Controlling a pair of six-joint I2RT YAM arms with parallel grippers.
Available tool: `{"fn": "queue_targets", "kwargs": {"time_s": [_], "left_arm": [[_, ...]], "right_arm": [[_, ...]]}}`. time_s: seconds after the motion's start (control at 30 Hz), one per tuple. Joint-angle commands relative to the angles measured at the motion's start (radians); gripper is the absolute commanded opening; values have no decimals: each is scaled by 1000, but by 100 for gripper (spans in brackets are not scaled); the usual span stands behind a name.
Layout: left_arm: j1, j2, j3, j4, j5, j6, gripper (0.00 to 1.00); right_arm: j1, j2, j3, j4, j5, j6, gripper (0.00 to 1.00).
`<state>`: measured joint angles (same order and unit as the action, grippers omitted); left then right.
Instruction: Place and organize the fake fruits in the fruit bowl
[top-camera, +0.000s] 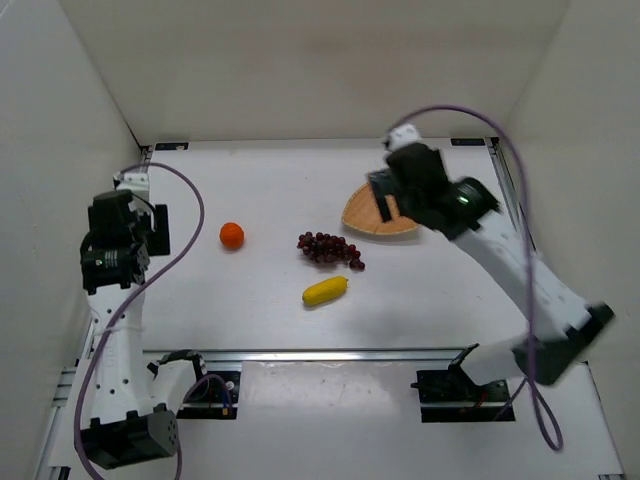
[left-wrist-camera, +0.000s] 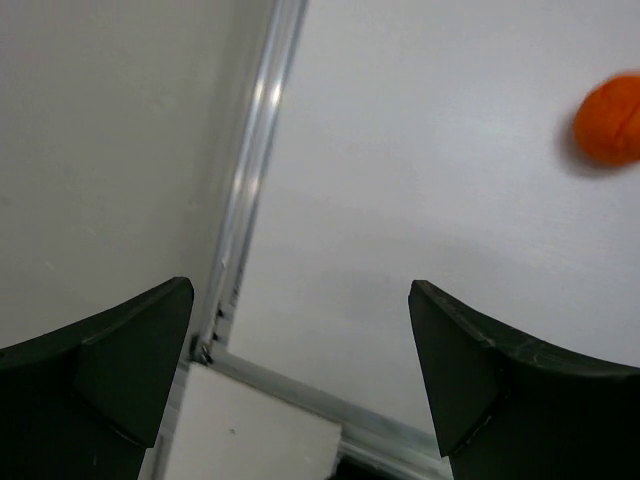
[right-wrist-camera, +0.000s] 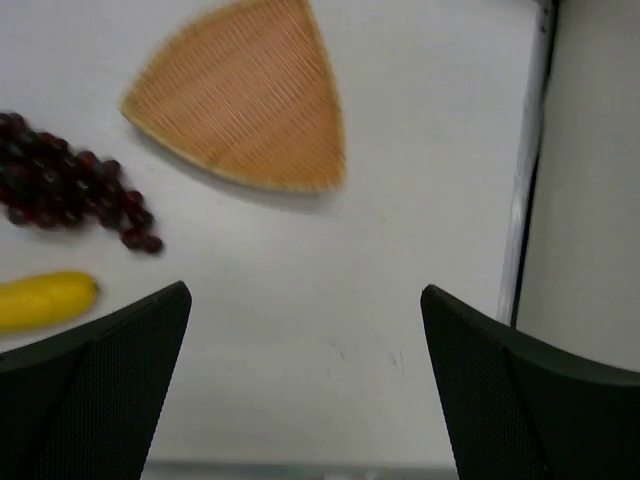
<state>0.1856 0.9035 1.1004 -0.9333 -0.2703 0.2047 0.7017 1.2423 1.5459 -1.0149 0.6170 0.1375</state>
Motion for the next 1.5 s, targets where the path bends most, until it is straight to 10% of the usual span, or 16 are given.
{"fn": "queue_targets", "kwargs": {"time_s": [0.0, 0.33, 0.83, 0.9, 1.03, 1.13, 1.47], "left_arm": [[-6, 57, 180, 62, 17, 91, 100], [-15, 228, 182, 53, 146, 35, 100], [-179, 482, 121, 120, 126, 56, 99], [-179, 514, 133, 120, 117, 56, 99], [-179, 577, 157, 120, 106, 56, 98], [-179, 600, 177, 120, 118, 56, 98], [-302, 692, 191, 120, 40, 58, 100]], "right_arm": [[67, 257, 189, 133, -74, -260, 100], [114, 703, 244, 285, -617, -392, 100], [104, 1013, 293, 369, -487, -345, 98], [104, 1033, 304, 369, -470, -317, 92], [104, 1033, 295, 369, -448, -273, 41], [104, 981, 295, 357, -488, -262, 20], [-55, 648, 325, 348, -520, -75, 16]]}}
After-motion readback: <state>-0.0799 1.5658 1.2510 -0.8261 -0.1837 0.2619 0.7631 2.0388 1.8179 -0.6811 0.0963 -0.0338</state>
